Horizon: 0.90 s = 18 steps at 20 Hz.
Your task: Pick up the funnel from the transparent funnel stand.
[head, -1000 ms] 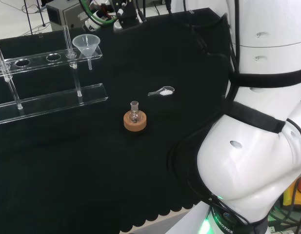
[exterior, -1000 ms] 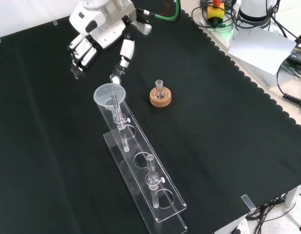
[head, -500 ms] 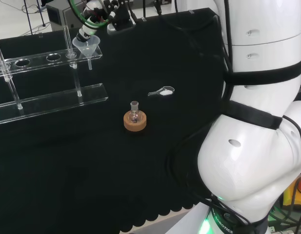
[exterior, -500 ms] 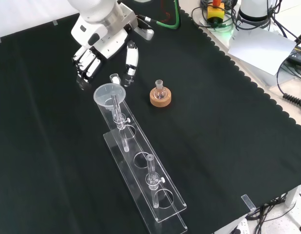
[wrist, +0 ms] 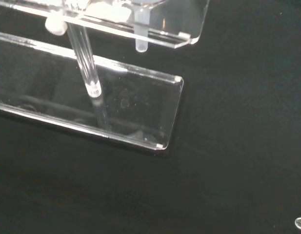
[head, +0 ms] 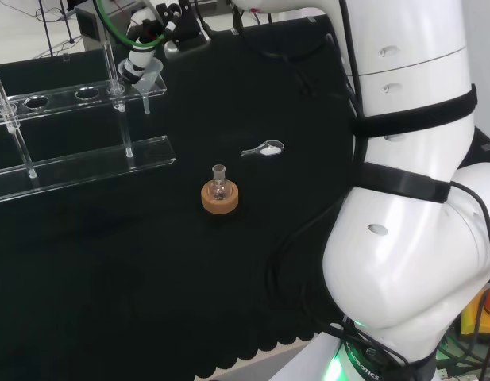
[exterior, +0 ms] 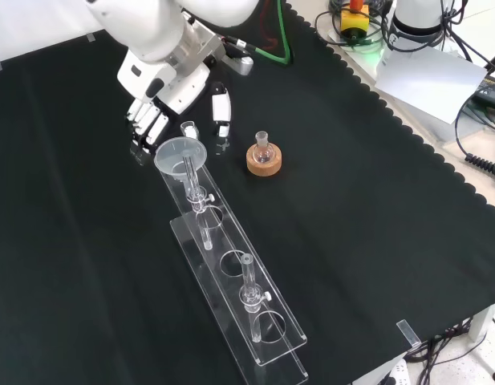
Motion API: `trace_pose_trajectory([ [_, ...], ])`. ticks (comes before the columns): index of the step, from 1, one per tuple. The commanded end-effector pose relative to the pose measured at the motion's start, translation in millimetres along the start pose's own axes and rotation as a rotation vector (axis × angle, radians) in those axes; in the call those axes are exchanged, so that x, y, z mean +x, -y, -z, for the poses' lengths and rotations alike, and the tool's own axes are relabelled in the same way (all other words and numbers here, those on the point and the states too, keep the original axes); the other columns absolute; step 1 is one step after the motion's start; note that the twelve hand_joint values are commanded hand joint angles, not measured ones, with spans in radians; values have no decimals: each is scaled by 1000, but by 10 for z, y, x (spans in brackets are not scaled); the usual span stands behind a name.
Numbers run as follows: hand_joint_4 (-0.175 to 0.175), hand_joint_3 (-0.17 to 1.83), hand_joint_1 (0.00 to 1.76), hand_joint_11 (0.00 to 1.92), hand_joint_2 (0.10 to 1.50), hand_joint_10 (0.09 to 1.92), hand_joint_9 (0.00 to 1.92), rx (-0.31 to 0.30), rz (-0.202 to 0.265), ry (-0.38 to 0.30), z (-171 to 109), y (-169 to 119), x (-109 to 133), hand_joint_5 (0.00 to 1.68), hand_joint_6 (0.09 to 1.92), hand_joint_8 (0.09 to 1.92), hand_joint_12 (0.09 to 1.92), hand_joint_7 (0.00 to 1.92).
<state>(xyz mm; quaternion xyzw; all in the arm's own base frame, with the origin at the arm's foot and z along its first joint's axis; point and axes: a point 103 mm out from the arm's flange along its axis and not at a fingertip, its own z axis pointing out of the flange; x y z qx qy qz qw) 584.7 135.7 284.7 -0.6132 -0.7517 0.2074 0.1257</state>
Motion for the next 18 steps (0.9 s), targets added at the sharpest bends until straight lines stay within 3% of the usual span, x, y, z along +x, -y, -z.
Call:
trace_pose_trajectory([
  [1, -86, 230, 644, 169, 792, 822, 187, 32, 3, 27, -45, -52, 78, 126, 87, 608, 1514, 0],
  [18, -92, 452, 758, 188, 683, 850, 171, 52, -19, 128, -36, -162, 35, 130, 87, 574, 1502, 0],
])
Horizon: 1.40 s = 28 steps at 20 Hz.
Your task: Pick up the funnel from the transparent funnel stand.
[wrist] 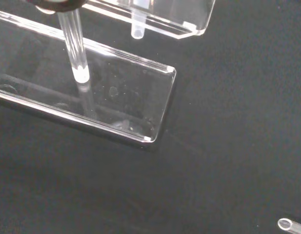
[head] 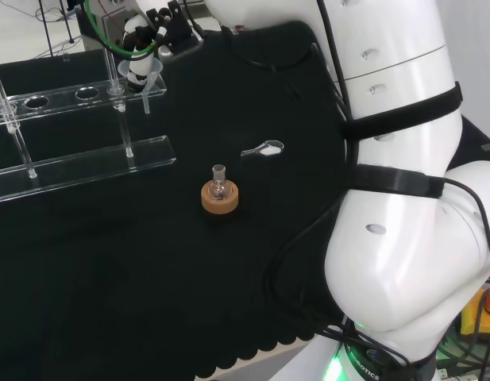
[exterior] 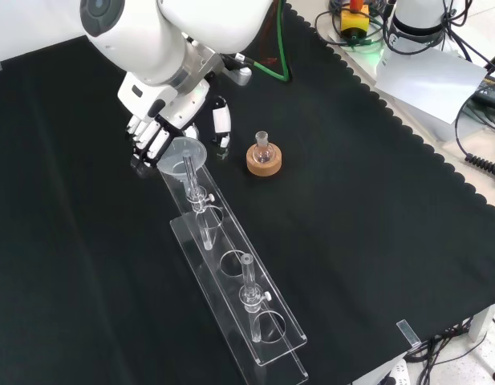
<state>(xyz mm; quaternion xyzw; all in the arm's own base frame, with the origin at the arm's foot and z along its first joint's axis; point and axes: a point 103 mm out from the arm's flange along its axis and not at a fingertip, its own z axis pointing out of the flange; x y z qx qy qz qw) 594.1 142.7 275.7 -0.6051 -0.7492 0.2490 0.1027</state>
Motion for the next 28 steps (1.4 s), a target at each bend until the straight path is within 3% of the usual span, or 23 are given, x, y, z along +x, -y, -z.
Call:
trace_pose_trajectory([
  [1, -92, 458, 763, 189, 681, 850, 172, 17, -9, 43, -9, -30, -22, 131, 87, 575, 1501, 0],
  [12, -88, 569, 791, 193, 635, 843, 199, 54, -10, 79, 0, -68, -33, 164, 87, 622, 1490, 0],
  [21, -88, 642, 800, 210, 608, 762, 352, 56, -10, 99, 4, -75, -24, 209, 87, 722, 1442, 29],
  [24, -85, 662, 804, 241, 606, 711, 458, 32, -13, 129, 35, -51, -17, 343, 87, 733, 1416, 187],
  [26, -74, 668, 810, 305, 618, 660, 586, -17, -22, 179, 73, -18, -6, 497, 104, 727, 1381, 360],
  [28, -52, 671, 829, 460, 651, 590, 777, -73, -49, 221, 122, 26, -1, 682, 406, 711, 1314, 569],
])
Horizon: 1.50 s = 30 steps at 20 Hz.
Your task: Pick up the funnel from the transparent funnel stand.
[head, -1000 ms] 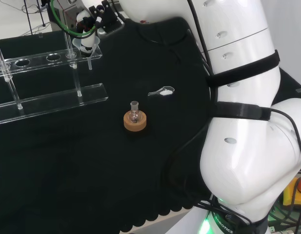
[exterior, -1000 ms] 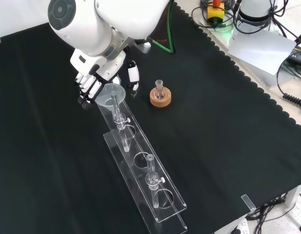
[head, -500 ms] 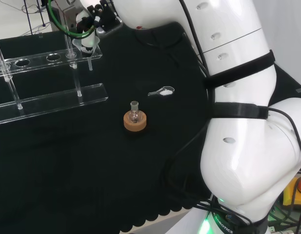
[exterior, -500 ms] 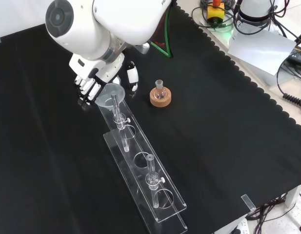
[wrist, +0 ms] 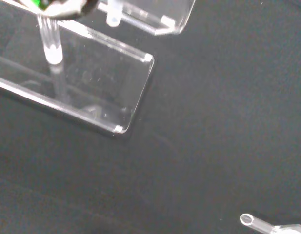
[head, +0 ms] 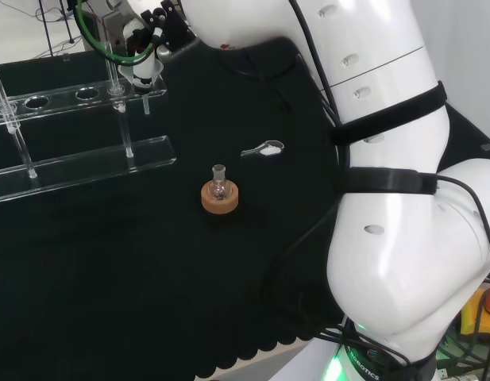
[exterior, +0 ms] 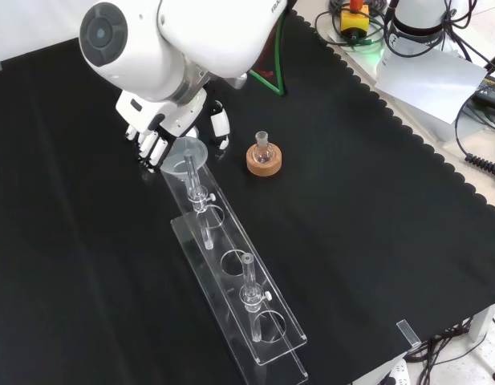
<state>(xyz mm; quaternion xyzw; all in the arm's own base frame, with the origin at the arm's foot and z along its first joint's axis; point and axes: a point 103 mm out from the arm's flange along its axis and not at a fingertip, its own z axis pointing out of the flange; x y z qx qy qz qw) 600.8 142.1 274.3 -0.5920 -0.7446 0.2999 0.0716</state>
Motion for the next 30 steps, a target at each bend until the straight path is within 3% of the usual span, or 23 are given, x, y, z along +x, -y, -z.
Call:
trace_pose_trajectory([
  [1, -50, 675, 846, 561, 669, 567, 863, -155, -61, 126, 141, 131, 3, 733, 565, 713, 1266, 643],
  [3, -59, 688, 888, 756, 707, 523, 1005, -200, -74, 158, 255, 220, -21, 808, 766, 730, 1151, 757],
  [5, -68, 698, 914, 858, 725, 493, 1081, -198, -89, 162, 392, 317, -63, 839, 840, 741, 1079, 804],
  [13, -67, 709, 930, 889, 747, 474, 1120, -110, -126, 177, 815, 801, -178, 850, 874, 750, 1042, 822],
  [20, -53, 716, 926, 852, 746, 461, 1124, -72, -161, 167, 809, 1148, -260, 830, 883, 747, 1068, 810],
  [30, -53, 726, 926, 847, 744, 460, 1134, -37, -203, 136, 595, 1619, -341, 816, 893, 747, 1079, 806],
])
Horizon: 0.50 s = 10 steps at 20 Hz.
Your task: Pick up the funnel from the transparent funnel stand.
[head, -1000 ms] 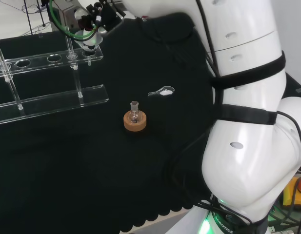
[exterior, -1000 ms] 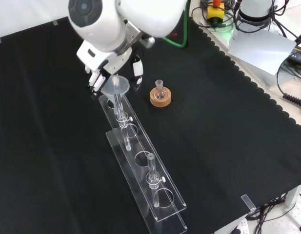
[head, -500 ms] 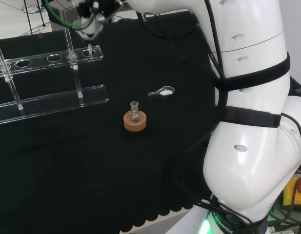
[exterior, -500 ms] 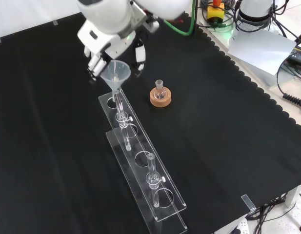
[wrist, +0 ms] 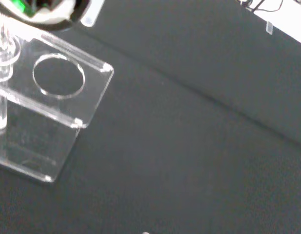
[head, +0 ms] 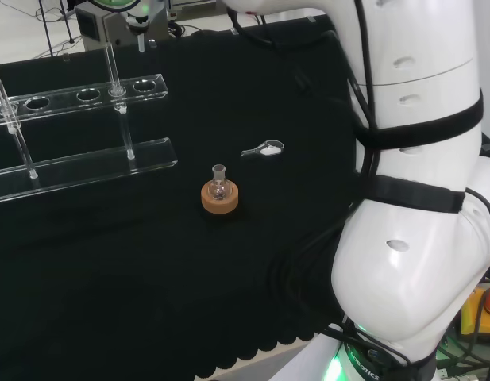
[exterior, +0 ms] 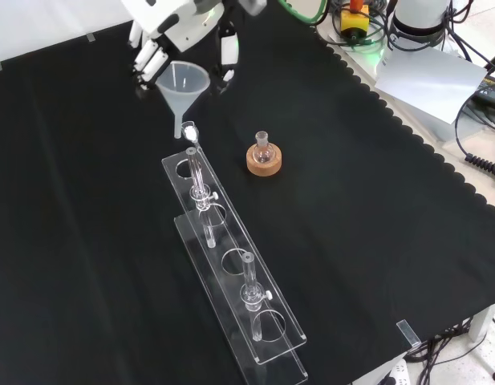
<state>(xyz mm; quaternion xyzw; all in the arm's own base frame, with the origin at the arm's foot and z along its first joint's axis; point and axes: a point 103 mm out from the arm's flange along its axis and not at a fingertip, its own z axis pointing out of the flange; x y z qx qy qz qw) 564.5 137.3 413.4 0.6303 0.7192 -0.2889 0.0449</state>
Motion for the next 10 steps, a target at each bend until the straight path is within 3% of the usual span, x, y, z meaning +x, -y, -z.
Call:
trace_pose_trajectory([
  [1, -53, 727, 926, 846, 744, 460, 1134, 114, -42, 11, -293, 653, -113, 815, 894, 747, 1079, 805],
  [10, -53, 735, 928, 842, 741, 459, 1136, 160, -71, -11, -633, 1022, -141, 812, 900, 748, 1084, 802],
])
